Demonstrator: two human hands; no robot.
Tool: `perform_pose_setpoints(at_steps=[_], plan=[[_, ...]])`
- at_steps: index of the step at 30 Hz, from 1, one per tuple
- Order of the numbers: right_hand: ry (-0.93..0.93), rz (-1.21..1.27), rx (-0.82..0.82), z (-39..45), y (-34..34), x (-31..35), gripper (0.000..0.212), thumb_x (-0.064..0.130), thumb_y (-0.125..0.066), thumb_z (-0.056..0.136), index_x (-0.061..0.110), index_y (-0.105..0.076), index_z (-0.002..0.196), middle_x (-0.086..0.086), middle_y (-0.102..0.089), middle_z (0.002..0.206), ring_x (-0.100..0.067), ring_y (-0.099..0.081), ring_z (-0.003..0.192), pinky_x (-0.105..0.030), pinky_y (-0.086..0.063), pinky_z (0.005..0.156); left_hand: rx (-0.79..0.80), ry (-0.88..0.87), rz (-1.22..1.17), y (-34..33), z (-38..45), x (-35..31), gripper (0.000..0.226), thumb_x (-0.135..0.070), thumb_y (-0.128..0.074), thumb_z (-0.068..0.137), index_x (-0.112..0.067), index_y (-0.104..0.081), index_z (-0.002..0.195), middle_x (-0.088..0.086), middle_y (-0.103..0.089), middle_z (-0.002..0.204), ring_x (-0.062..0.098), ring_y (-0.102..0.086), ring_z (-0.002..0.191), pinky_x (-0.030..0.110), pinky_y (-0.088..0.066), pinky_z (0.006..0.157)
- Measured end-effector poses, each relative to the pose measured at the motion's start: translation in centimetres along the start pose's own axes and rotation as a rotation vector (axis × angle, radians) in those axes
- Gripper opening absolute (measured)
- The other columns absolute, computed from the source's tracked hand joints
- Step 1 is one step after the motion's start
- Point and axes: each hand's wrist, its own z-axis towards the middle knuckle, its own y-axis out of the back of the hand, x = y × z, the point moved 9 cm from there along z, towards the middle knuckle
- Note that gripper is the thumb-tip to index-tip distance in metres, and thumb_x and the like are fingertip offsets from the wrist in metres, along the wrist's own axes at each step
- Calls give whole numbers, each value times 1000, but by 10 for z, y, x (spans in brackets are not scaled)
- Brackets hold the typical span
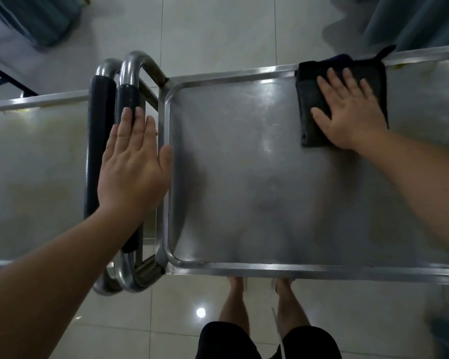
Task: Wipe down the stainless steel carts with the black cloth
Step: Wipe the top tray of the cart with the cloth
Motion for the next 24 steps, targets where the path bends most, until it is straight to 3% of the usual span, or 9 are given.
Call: perform_pose_setpoints(at_steps=[12,17,20,24], plan=[[12,-47,70,-272,-82,-9,75,63,-19,103,24,-11,167,-1,-8,174,-27,-4,161,-53,-9,128,14,-11,-12,1,-2,-1,76,-59,0,110,-12,-9,170,3,5,179,12,18,162,40,5,133],[-77,-46,98,-289,-89,-6,76,63,-16,103,23,-9,167,-1,-6,175,-27,-2,161,-51,-5,129,0,-21,-25,0,-1,-1,77,-59,0,110,-12,-6,170,2,6,179,11,19,161,39,8,132],[-107,-28,52,-284,-93,48,77,61,-20,103,21,-7,167,-3,-4,175,-28,1,161,-52,-5,128,-18,-30,-46,-1,-1,0,77,-60,-1,110,-12,-8,170,3,4,179,11,18,162,38,8,132],[114,70,33,-262,-102,200,82,62,-39,98,21,-19,166,-3,-13,174,-27,-2,161,-56,-9,127,-26,-39,-47,-2,-1,-1,75,-58,-3,111,-12,-8,170,3,4,179,13,16,162,38,8,131]])
